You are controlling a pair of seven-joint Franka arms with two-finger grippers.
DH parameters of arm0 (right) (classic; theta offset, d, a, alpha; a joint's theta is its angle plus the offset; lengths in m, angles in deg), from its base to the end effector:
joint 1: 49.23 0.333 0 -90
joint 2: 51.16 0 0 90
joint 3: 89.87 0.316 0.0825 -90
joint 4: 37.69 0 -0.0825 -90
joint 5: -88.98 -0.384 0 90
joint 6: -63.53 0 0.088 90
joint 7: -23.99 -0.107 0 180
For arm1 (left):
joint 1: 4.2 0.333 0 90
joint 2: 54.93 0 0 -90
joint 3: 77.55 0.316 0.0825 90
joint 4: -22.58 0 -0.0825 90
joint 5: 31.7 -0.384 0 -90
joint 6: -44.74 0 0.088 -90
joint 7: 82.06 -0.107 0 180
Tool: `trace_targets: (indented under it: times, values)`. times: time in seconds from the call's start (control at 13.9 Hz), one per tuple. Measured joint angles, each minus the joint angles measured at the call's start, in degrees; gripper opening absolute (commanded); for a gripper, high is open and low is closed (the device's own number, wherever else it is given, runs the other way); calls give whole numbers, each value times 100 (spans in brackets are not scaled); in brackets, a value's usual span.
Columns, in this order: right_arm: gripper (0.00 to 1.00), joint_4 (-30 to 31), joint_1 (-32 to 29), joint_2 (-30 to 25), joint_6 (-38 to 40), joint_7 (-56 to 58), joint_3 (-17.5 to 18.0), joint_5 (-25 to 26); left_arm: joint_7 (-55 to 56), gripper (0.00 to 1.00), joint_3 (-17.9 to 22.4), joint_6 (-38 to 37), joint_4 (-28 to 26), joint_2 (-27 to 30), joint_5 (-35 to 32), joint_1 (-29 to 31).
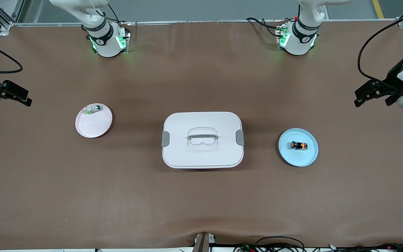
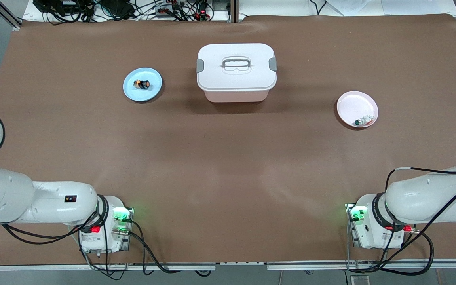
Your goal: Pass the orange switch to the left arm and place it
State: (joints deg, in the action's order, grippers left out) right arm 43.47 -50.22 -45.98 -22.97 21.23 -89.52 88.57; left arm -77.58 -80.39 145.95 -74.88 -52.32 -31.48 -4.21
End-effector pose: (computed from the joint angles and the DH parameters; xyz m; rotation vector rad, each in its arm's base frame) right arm 0.5769 -0.0058 0.6404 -3.1325 0.0923 -0.0042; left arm 0.5562 -0.0286 0.6055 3.1278 0.0452 0.1732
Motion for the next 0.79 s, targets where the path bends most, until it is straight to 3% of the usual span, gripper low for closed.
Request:
trace_targets:
  times: [0.79]
  values:
    - [100, 0, 0, 0, 0, 0, 0, 3, -3, 100, 0, -880, 852, -464, 75, -22]
